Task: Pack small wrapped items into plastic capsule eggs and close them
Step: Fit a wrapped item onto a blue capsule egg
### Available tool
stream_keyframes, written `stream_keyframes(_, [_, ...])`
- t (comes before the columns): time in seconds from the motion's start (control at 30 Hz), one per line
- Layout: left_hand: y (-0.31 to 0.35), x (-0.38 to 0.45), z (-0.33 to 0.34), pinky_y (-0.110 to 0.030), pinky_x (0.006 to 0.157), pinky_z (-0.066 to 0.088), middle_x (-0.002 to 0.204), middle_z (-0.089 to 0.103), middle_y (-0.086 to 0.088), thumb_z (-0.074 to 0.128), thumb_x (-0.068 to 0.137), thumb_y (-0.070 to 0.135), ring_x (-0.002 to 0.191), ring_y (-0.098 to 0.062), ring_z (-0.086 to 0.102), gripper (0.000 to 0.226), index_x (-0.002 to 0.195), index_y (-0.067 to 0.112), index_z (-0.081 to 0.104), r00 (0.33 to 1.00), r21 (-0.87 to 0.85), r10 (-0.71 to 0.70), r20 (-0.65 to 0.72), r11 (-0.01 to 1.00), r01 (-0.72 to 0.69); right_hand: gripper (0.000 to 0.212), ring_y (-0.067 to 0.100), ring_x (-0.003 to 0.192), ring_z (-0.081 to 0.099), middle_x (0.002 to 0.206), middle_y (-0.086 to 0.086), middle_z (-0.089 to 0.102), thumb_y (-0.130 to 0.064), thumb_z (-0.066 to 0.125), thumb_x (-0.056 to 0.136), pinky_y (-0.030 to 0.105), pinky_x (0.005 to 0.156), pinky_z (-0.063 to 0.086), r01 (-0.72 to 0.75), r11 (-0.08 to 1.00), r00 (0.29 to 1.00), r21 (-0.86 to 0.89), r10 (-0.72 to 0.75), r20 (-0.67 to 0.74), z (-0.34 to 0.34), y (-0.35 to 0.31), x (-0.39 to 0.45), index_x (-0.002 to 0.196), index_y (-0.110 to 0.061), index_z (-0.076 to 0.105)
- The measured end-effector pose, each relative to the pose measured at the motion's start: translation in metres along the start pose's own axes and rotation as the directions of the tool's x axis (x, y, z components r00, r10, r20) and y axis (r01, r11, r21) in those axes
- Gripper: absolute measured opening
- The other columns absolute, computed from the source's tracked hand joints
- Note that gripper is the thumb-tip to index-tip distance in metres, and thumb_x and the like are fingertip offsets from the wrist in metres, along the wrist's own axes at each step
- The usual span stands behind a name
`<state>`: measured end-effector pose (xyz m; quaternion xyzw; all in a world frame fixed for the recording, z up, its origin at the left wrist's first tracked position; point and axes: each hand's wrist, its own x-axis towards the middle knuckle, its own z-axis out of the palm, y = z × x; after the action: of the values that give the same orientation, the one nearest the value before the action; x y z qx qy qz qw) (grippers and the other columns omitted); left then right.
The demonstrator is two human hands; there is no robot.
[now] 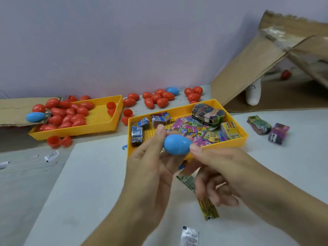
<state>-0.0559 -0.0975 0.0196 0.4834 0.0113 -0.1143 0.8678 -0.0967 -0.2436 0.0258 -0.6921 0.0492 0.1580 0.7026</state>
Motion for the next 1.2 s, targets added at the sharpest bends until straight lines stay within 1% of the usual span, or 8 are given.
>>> stream_keyframes(0.13, [-0.025, -0.012, 0.005, -0.028, 0.063, 0.059, 0.073, 0.063, -0.013, 0.063, 0.081, 0.037, 0.062, -0.018, 0.063, 0.035, 0.086, 0.002, 0.068, 0.994, -0.101, -0.024, -0.105, 0.995, 0.013, 0.040, 0.016, 0.042, 0.050, 0.065, 0.017, 0.066, -0.049, 0.060, 0.083, 0.016, 0.032, 0.028, -0.066, 0.987, 0.993, 0.143, 0.051, 0.106, -0.004, 0.002, -0.002, 0.079, -0.013, 0.076])
stream_keyframes(0.23, [-0.031, -0.013, 0.001, -0.029, 0.064, 0.056, 0.072, 0.062, -0.013, 0.065, 0.081, 0.039, 0.064, -0.018, 0.061, 0.033, 0.079, 0.007, 0.072, 0.990, -0.084, 0.019, -0.142, 0.996, -0.031, 0.040, 0.015, 0.043, 0.049, 0.067, 0.015, 0.066, -0.048, 0.063, 0.074, 0.015, 0.031, 0.027, -0.131, 0.968, 0.978, 0.216, 0.091, 0.187, -0.005, 0.003, -0.001, 0.080, -0.011, 0.076])
stream_keyframes(0.43, [-0.033, -0.021, -0.018, -0.023, 0.067, 0.057, 0.079, 0.072, -0.008, 0.060, 0.086, 0.039, 0.077, -0.016, 0.071, 0.035, 0.073, 0.013, 0.078, 0.973, 0.215, 0.227, -0.046, 0.953, -0.212, 0.051, 0.010, 0.036, 0.044, 0.058, 0.012, 0.062, -0.057, 0.059, 0.078, 0.013, 0.031, 0.023, -0.141, 0.980, 0.982, 0.139, 0.121, 0.142, 0.000, 0.008, -0.001, 0.070, -0.010, 0.075])
stream_keyframes(0.57, [-0.030, -0.023, -0.025, -0.028, 0.051, 0.054, 0.071, 0.068, -0.009, 0.051, 0.097, 0.042, 0.059, -0.021, 0.068, 0.039, 0.084, 0.016, 0.077, 0.940, 0.445, 0.328, 0.088, 0.832, -0.332, 0.046, 0.009, 0.032, 0.039, 0.052, 0.010, 0.058, -0.055, 0.062, 0.072, 0.012, 0.030, 0.021, -0.101, 0.991, 0.993, 0.093, 0.095, 0.069, -0.002, 0.006, -0.001, 0.065, -0.011, 0.074])
stream_keyframes(0.8, [-0.028, -0.017, -0.030, -0.020, 0.032, 0.036, 0.055, 0.058, -0.011, 0.045, 0.091, 0.052, 0.032, -0.023, 0.052, 0.049, 0.079, 0.014, 0.074, 0.985, 0.304, 0.092, 0.145, 0.943, -0.133, 0.044, 0.010, 0.034, 0.038, 0.053, 0.012, 0.059, -0.053, 0.063, 0.072, 0.012, 0.032, 0.020, -0.013, 1.000, 0.999, -0.016, 0.013, -0.045, -0.002, 0.001, -0.001, 0.066, -0.012, 0.075])
stream_keyframes(0.93, [-0.026, -0.013, -0.034, -0.019, 0.033, 0.037, 0.054, 0.057, -0.014, 0.052, 0.087, 0.058, 0.031, -0.023, 0.052, 0.049, 0.079, 0.016, 0.075, 0.975, 0.261, 0.141, 0.170, 0.948, -0.182, 0.029, 0.011, 0.038, 0.043, 0.058, 0.008, 0.064, -0.043, 0.076, 0.075, 0.013, 0.035, 0.026, 0.060, 0.994, 0.998, -0.090, -0.062, -0.022, 0.001, 0.002, -0.002, 0.077, -0.014, 0.076])
stream_keyframes(1.07, [-0.023, -0.010, -0.037, -0.023, 0.034, 0.040, 0.054, 0.058, -0.014, 0.050, 0.091, 0.054, 0.034, -0.025, 0.055, 0.048, 0.075, 0.017, 0.076, 0.971, 0.250, 0.176, 0.163, 0.945, -0.213, 0.020, 0.013, 0.048, 0.056, 0.069, 0.007, 0.073, -0.032, 0.068, 0.077, 0.018, 0.038, 0.035, 0.204, 0.969, 0.979, -0.139, -0.206, 0.000, 0.000, 0.007, -0.003, 0.090, -0.019, 0.077])
stream_keyframes(1.2, [-0.023, -0.009, -0.039, -0.026, 0.036, 0.044, 0.056, 0.060, -0.020, 0.059, 0.086, 0.052, 0.039, -0.026, 0.059, 0.043, 0.078, 0.013, 0.076, 0.962, 0.291, 0.205, 0.179, 0.923, -0.251, 0.028, 0.020, 0.059, 0.070, 0.083, 0.010, 0.077, -0.021, 0.079, 0.075, 0.022, 0.041, 0.044, 0.301, 0.942, 0.953, -0.151, -0.304, 0.005, 0.000, 0.011, -0.003, 0.103, -0.020, 0.076])
